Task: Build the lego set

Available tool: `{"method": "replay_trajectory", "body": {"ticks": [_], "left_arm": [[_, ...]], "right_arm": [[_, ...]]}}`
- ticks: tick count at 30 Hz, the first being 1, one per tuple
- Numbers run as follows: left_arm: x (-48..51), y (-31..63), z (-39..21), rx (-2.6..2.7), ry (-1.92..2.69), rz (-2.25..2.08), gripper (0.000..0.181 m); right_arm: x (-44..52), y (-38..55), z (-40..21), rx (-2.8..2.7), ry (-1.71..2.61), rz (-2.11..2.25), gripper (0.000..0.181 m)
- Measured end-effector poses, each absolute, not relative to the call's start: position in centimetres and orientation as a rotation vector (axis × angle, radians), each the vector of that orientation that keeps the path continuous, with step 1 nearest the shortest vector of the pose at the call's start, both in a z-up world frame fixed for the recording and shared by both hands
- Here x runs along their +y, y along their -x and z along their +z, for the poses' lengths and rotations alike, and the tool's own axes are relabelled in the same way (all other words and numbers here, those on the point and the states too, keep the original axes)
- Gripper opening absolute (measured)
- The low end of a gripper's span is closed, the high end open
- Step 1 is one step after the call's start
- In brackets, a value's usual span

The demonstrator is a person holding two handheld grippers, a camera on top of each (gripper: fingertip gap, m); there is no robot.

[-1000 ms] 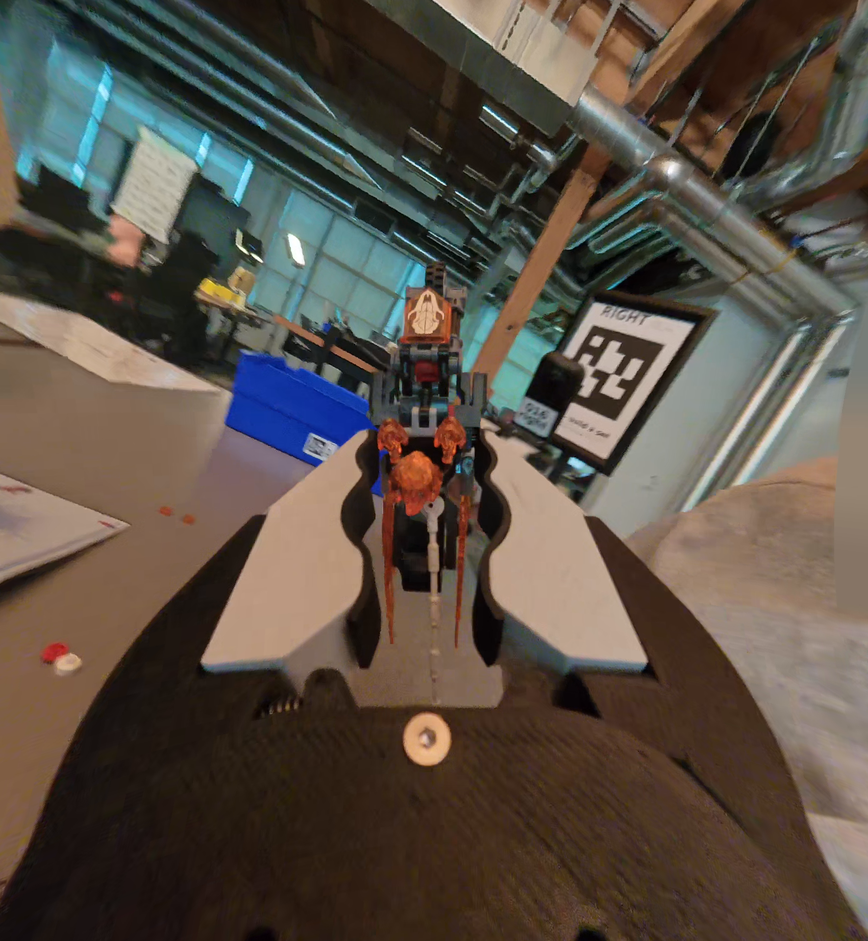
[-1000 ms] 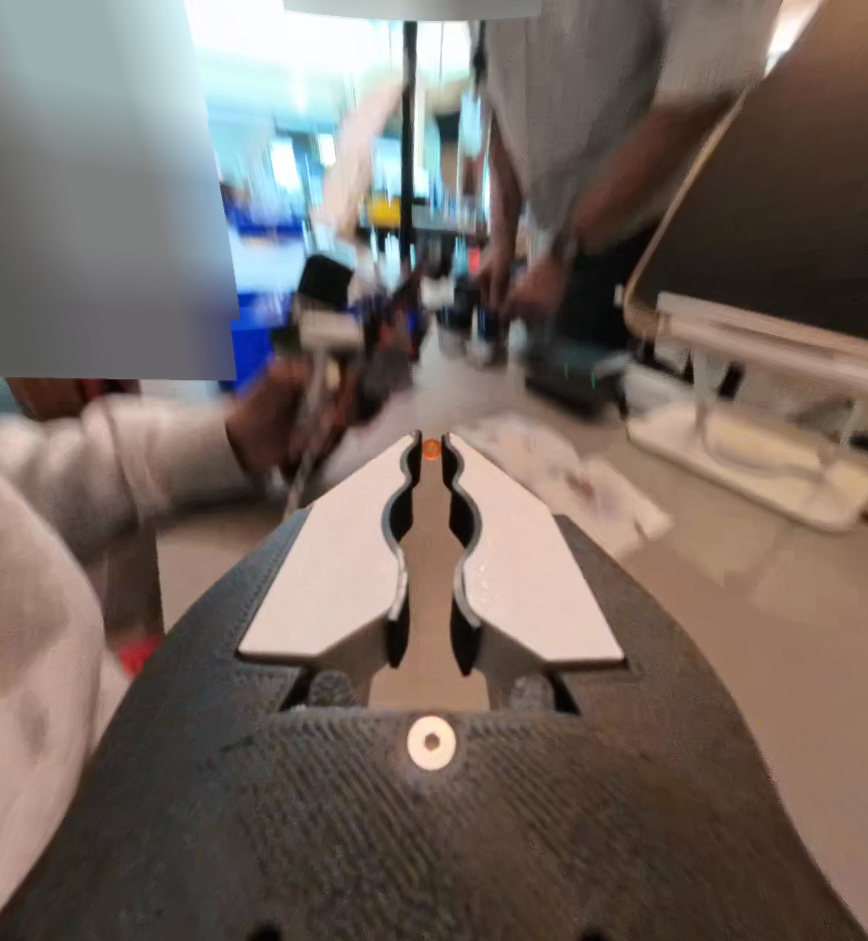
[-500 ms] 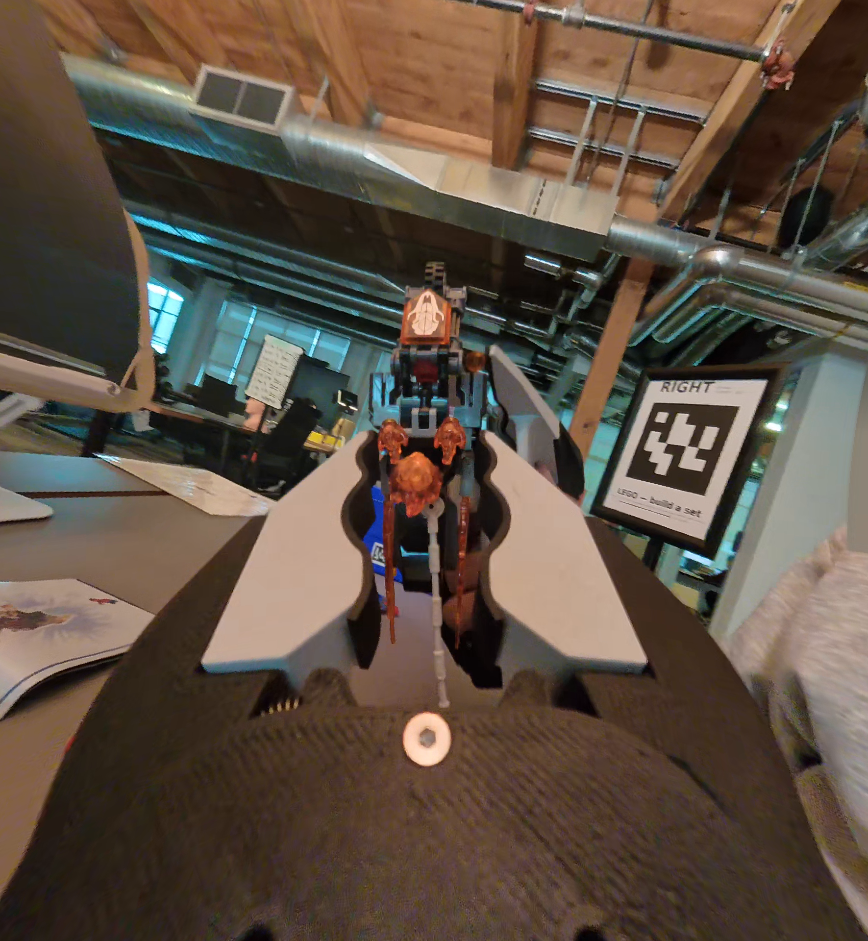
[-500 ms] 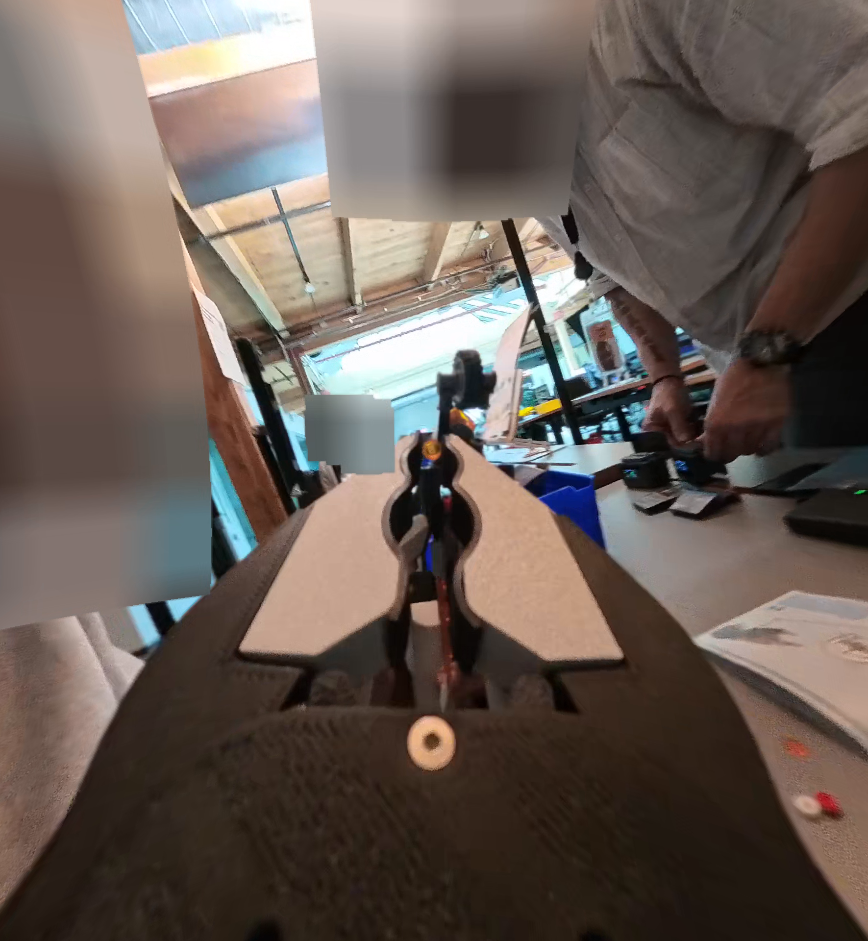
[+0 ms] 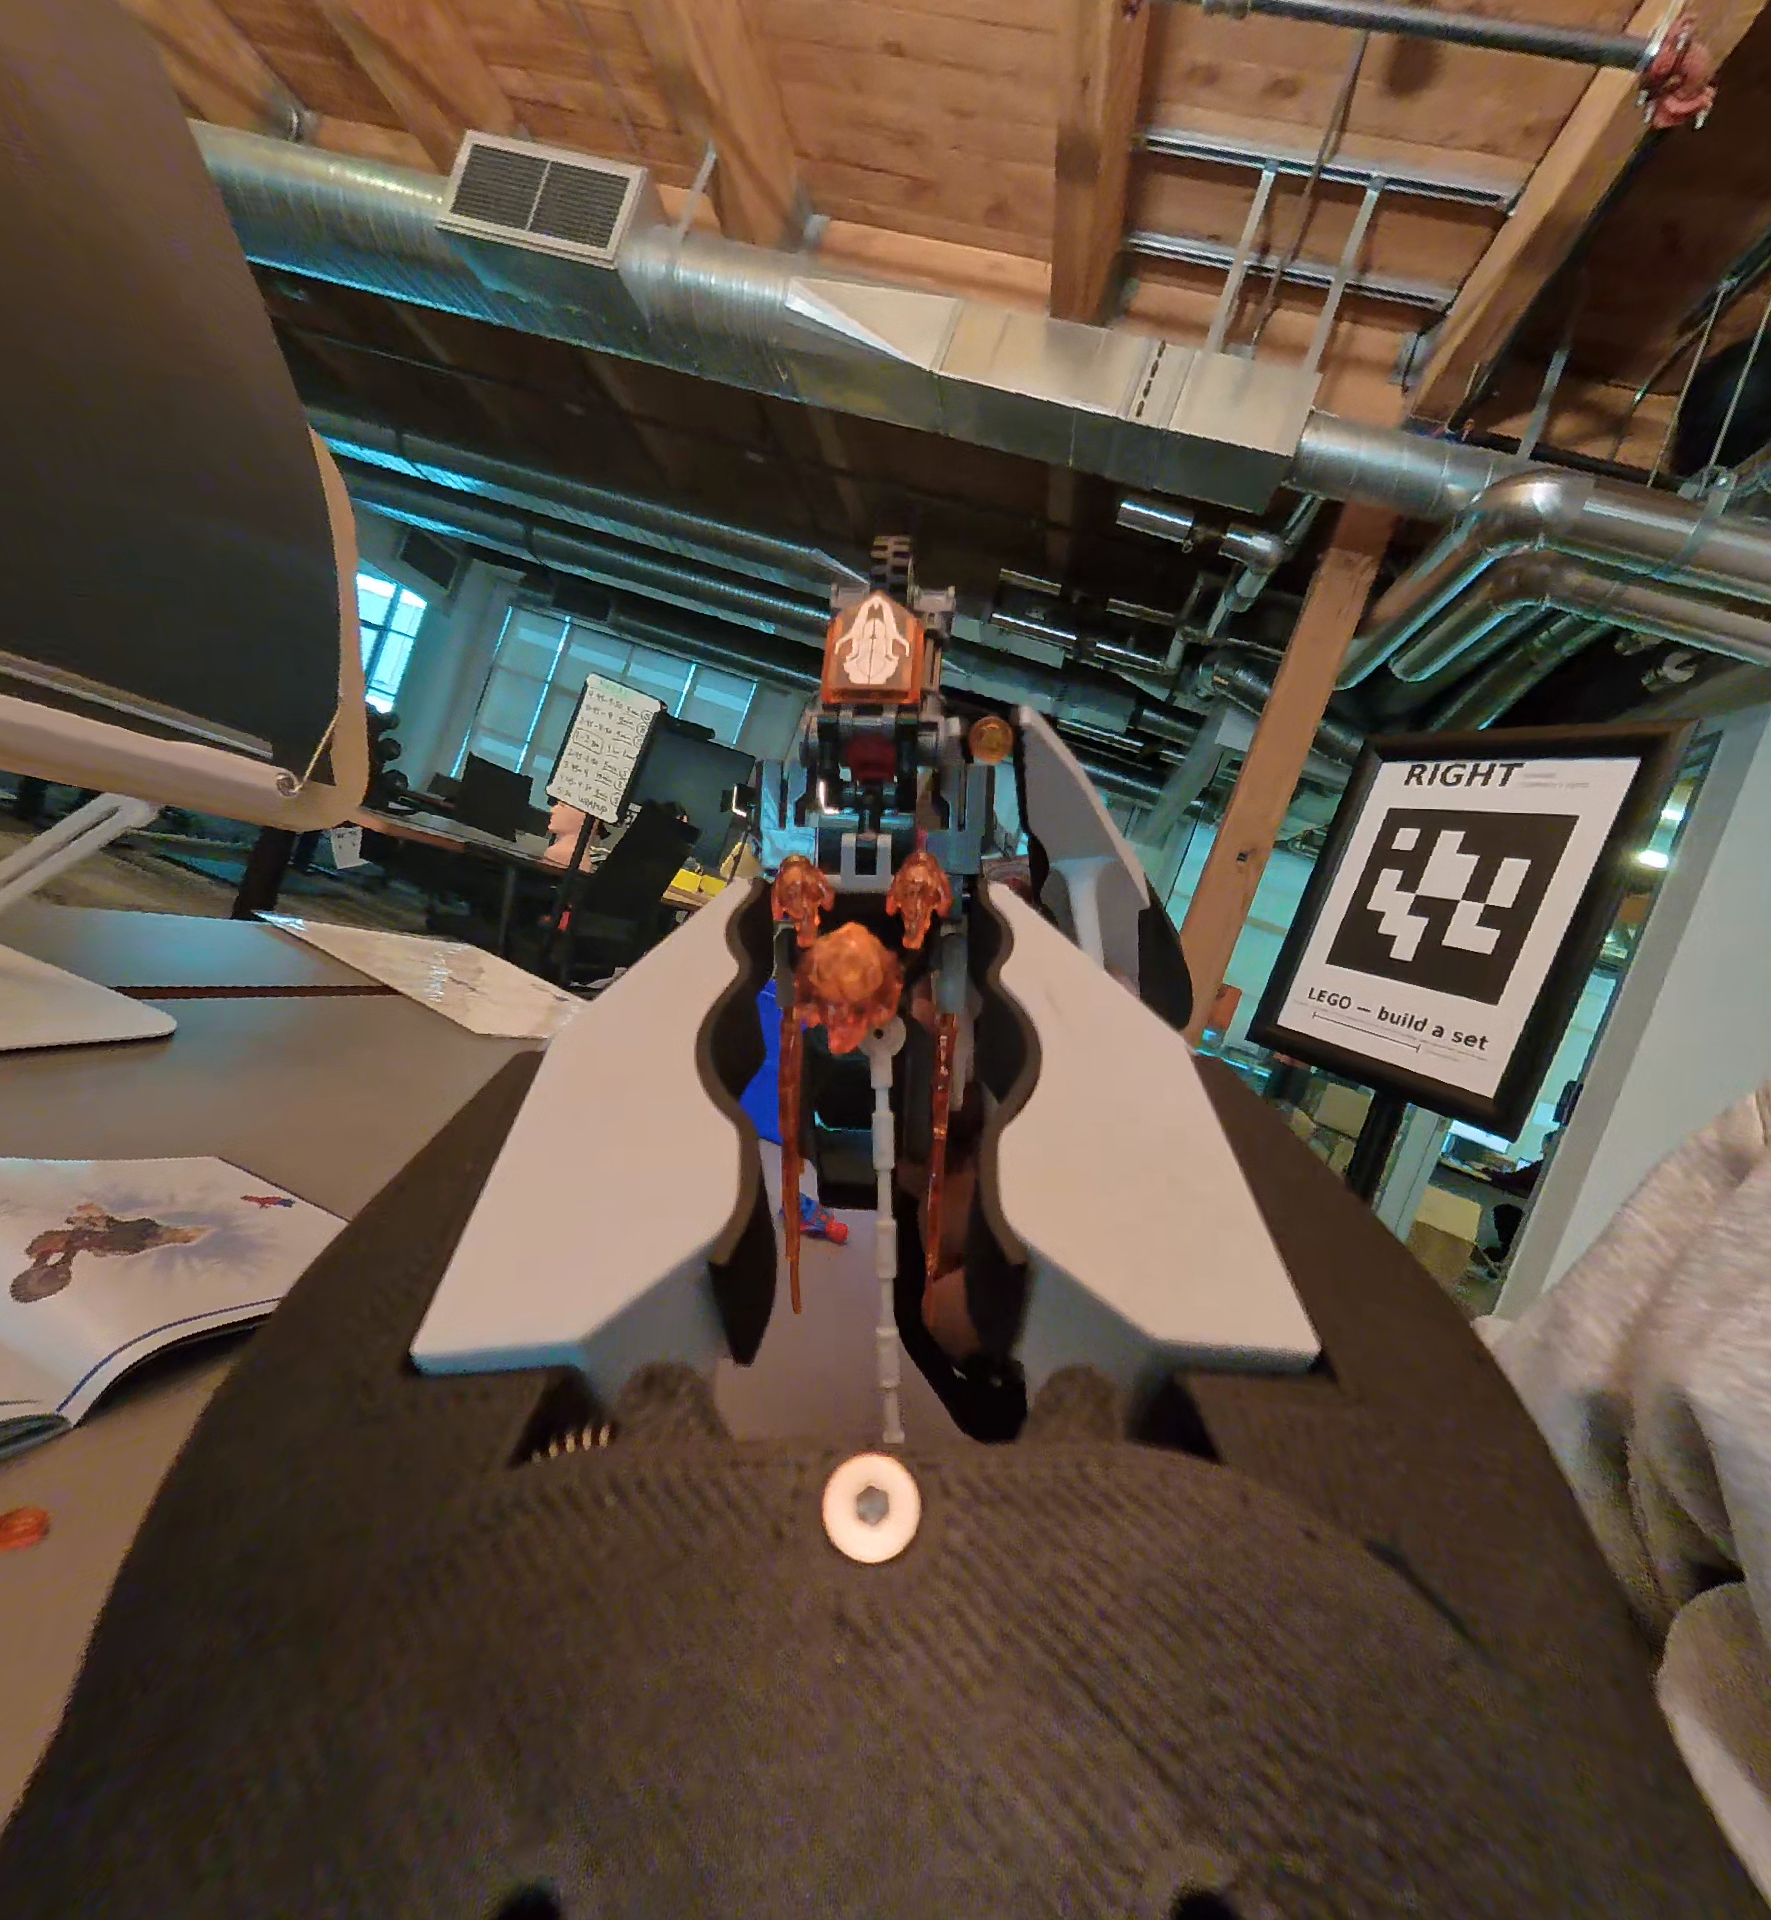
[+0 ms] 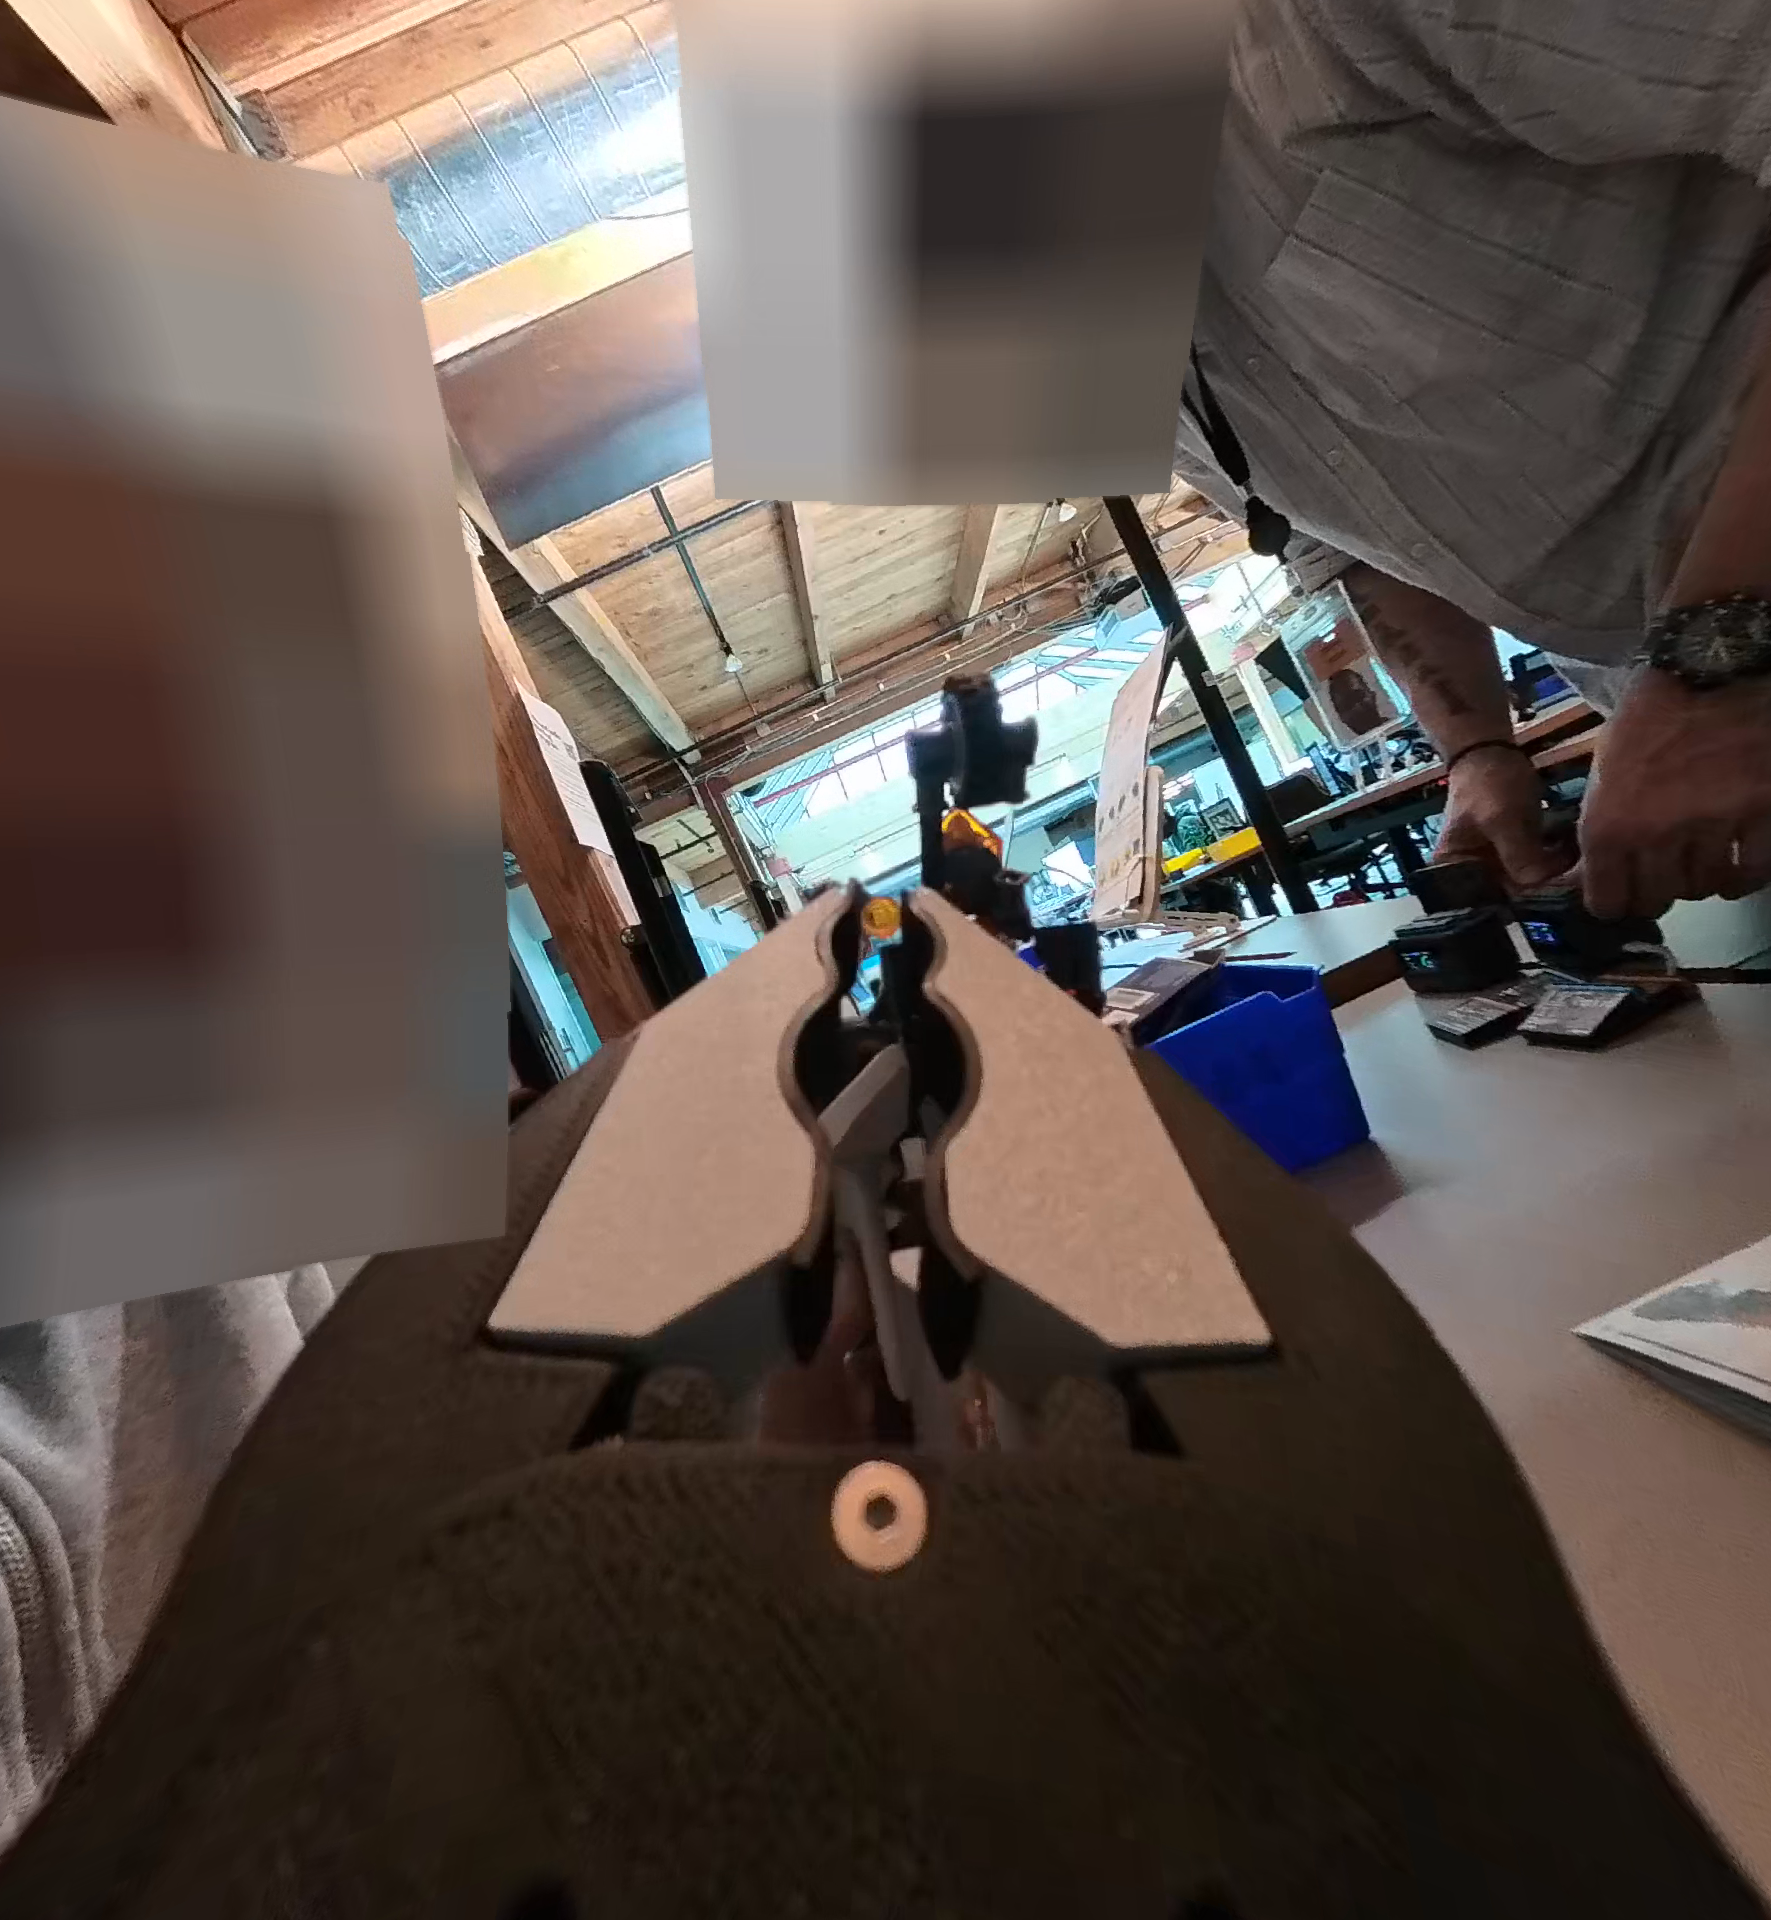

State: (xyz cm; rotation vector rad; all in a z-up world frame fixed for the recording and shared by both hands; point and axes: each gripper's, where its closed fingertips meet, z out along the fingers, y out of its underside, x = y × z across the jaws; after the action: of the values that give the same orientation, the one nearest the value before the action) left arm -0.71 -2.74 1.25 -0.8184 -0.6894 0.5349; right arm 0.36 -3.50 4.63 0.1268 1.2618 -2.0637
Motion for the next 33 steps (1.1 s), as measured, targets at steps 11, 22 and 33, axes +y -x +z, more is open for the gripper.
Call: {"method": "replay_trajectory", "body": {"ticks": [11, 22, 33], "left_arm": [[-2.7, 0.5, 1.4, -0.677, 0.805, 0.527, 0.034], [-2.9, 0.5, 1.4, -0.674, 0.793, 0.508, 0.034], [-1.9, 1.0, -0.3, -0.690, 1.047, 0.523, 0.034]], "right_arm": [[-3.5, -0.3, 4.4, 1.292, -0.111, -2.094, 0.005], [-3.6, -0.3, 4.2, 1.330, -0.095, -2.083, 0.004], [-1.8, 0.5, 2.5, 1.918, 0.174, -1.990, 0.005]]}}
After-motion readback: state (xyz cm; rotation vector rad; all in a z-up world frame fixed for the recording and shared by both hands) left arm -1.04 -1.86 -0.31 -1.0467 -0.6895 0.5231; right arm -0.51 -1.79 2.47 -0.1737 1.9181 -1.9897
